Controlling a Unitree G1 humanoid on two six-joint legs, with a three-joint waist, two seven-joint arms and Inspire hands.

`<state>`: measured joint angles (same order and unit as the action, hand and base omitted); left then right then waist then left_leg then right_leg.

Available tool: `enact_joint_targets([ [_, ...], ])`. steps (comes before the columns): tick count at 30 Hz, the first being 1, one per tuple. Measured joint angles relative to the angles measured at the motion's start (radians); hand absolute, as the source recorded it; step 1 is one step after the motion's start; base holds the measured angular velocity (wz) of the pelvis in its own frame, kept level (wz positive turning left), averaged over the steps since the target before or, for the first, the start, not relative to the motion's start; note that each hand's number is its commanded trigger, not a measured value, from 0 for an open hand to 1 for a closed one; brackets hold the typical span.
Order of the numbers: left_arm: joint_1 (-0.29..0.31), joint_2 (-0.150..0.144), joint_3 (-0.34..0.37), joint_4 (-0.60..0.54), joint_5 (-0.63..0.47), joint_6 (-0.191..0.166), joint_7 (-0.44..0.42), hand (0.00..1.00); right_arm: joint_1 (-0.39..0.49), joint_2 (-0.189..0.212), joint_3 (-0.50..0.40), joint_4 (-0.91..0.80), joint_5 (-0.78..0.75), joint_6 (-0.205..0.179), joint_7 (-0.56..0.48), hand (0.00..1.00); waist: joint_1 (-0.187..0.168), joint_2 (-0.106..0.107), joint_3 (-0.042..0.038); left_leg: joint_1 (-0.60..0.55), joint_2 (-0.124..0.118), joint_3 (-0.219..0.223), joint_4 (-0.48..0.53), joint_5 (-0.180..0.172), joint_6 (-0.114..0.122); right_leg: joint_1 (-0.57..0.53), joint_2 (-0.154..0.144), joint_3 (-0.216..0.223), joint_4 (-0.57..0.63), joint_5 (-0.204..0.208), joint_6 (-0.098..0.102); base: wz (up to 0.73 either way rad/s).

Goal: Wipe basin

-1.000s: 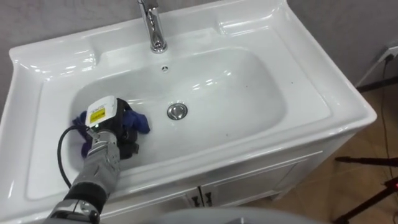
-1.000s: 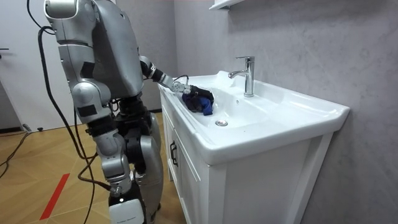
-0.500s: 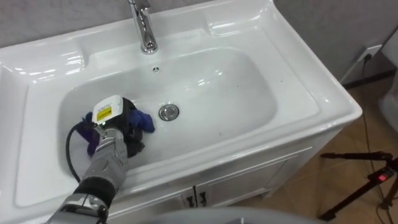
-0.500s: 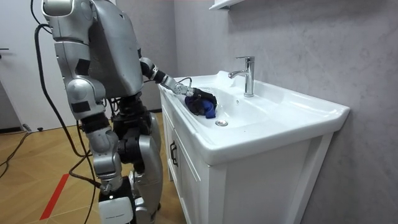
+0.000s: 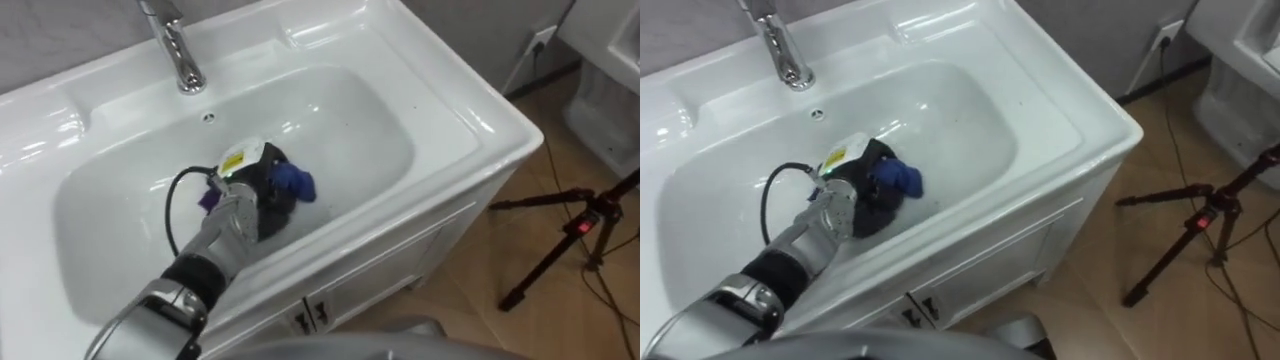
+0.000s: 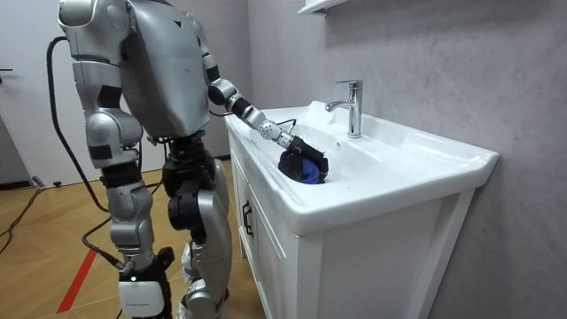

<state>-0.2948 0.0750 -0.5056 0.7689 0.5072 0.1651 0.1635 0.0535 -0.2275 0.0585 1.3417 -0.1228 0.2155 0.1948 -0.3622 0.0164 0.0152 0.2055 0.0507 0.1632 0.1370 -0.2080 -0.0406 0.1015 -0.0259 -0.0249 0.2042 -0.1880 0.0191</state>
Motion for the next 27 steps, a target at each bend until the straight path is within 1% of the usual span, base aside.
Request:
enact_joint_targets([
  [2, -0.011, 0.004, -0.035, -0.041, -0.024, 0.004, -0.023, 1.00, 0.005, -0.008, 0.000, 0.000, 0.003, -0.006, 0.010, 0.00, -0.017, 0.007, 0.0024, -0.003, 0.000, -0.002, 0.000, 0.000, 0.000, -0.001, -0.001, -0.002, 0.002, 0.000, 0.000, 0.04],
  [3, -0.024, 0.003, -0.060, -0.059, -0.026, 0.003, -0.034, 1.00, 0.006, -0.008, 0.001, 0.000, 0.004, -0.006, 0.015, 0.00, -0.019, 0.007, 0.0027, -0.004, 0.000, -0.002, 0.000, 0.000, 0.000, 0.000, -0.001, -0.003, 0.001, 0.000, 0.000, 0.00],
  [4, -0.030, 0.001, -0.069, -0.070, -0.026, 0.003, -0.041, 1.00, 0.005, -0.008, 0.001, 0.000, 0.003, -0.008, 0.018, 0.00, -0.021, 0.007, 0.0027, -0.004, 0.000, -0.002, 0.000, 0.000, 0.000, 0.000, -0.001, -0.003, 0.001, 0.000, 0.000, 0.00],
  [6, -0.056, -0.022, -0.088, -0.098, -0.047, 0.000, -0.057, 1.00, 0.002, -0.009, -0.002, 0.001, -0.001, -0.027, 0.027, 0.00, -0.033, 0.007, 0.0031, -0.006, -0.002, -0.001, 0.000, 0.000, 0.000, -0.001, -0.003, -0.005, -0.002, 0.000, 0.000, 0.00],
  [7, -0.059, -0.022, -0.094, -0.109, -0.050, -0.001, -0.058, 1.00, -0.001, -0.009, -0.001, 0.001, 0.000, -0.031, 0.027, 0.00, -0.039, 0.007, 0.0030, -0.007, -0.003, -0.001, 0.000, 0.000, 0.000, 0.000, -0.005, -0.006, -0.003, -0.001, 0.001, 0.04],
  [9, -0.071, -0.021, -0.099, -0.160, -0.098, -0.001, -0.062, 1.00, 0.000, -0.010, -0.002, 0.001, 0.003, -0.049, 0.026, 0.00, -0.060, 0.011, 0.0029, -0.012, -0.005, 0.003, 0.000, 0.000, 0.000, -0.004, -0.007, -0.006, -0.005, -0.001, 0.002, 0.00],
  [11, -0.076, -0.018, -0.109, -0.204, -0.133, -0.002, -0.062, 1.00, -0.003, -0.010, -0.002, -0.005, 0.003, -0.051, 0.025, 0.00, -0.067, 0.018, 0.0011, -0.019, -0.006, 0.004, 0.000, 0.000, 0.000, -0.011, -0.008, -0.005, -0.003, -0.001, 0.002, 0.00],
  [12, -0.086, -0.014, -0.111, -0.223, -0.151, -0.004, -0.061, 1.00, -0.003, -0.010, -0.002, -0.005, 0.005, -0.052, 0.025, 0.00, -0.068, 0.022, 0.0021, -0.022, -0.006, 0.005, 0.000, 0.000, 0.000, -0.012, -0.008, -0.004, 0.000, -0.001, 0.002, 0.00],
  [16, -0.088, -0.010, -0.111, -0.303, -0.152, -0.008, -0.061, 1.00, 0.005, -0.011, -0.004, 0.000, 0.004, -0.053, 0.025, 0.00, -0.073, 0.026, 0.0037, -0.021, -0.006, -0.001, 0.000, 0.000, 0.000, -0.009, -0.008, -0.006, 0.000, -0.001, 0.003, 0.00],
  [18, -0.105, -0.012, -0.111, -0.323, -0.166, -0.035, -0.060, 1.00, 0.004, -0.011, -0.004, 0.013, 0.004, -0.056, 0.019, 0.00, -0.075, 0.026, 0.0050, -0.020, -0.006, -0.001, 0.000, 0.000, 0.000, -0.003, -0.008, -0.005, 0.000, -0.001, 0.003, 0.00],
  [20, -0.117, -0.013, -0.110, -0.342, -0.191, -0.050, -0.060, 1.00, 0.004, -0.011, -0.004, 0.018, 0.005, -0.062, 0.009, 0.00, -0.075, 0.026, 0.0057, -0.017, -0.006, 0.000, 0.000, 0.000, 0.000, -0.001, -0.008, -0.004, 0.000, -0.001, 0.003, -0.02],
  [22, -0.128, -0.015, -0.110, -0.368, -0.202, -0.063, -0.060, 1.00, 0.005, -0.012, -0.003, 0.018, 0.009, -0.063, -0.001, 0.00, -0.073, 0.030, 0.0120, -0.016, -0.006, 0.003, 0.001, 0.000, 0.000, -0.003, -0.007, 0.003, -0.001, -0.001, 0.003, -0.06],
  [23, -0.138, -0.014, -0.110, -0.388, -0.202, -0.065, -0.060, 1.00, 0.005, -0.014, -0.003, 0.015, 0.009, -0.063, -0.004, 0.00, -0.072, 0.034, 0.0143, -0.017, -0.007, 0.005, 0.001, 0.000, 0.000, -0.016, -0.006, 0.014, 0.000, -0.002, 0.005, -0.12],
  [24, -0.147, -0.008, -0.110, -0.415, -0.201, -0.065, -0.060, 1.00, 0.005, -0.014, -0.003, 0.013, 0.007, -0.063, -0.006, 0.00, -0.070, 0.037, 0.0163, -0.019, -0.007, 0.008, 0.002, 0.000, 0.000, -0.025, -0.005, 0.022, 0.001, -0.003, 0.005, -0.14],
  [25, -0.149, -0.005, -0.108, -0.431, -0.201, -0.065, -0.060, 1.00, 0.005, -0.014, -0.003, 0.013, 0.005, -0.062, -0.006, 0.00, -0.069, 0.038, 0.0158, -0.021, -0.006, 0.013, 0.002, 0.000, 0.000, -0.029, -0.004, 0.023, 0.003, -0.003, 0.005, -0.18],
  [27, -0.166, 0.006, -0.104, -0.456, -0.201, -0.082, -0.060, 1.00, 0.005, -0.014, -0.002, 0.014, 0.001, -0.062, -0.010, 0.00, -0.068, 0.037, 0.0160, -0.022, -0.005, 0.025, 0.008, 0.000, 0.000, -0.033, -0.002, 0.032, 0.007, -0.003, 0.005, -0.16],
])
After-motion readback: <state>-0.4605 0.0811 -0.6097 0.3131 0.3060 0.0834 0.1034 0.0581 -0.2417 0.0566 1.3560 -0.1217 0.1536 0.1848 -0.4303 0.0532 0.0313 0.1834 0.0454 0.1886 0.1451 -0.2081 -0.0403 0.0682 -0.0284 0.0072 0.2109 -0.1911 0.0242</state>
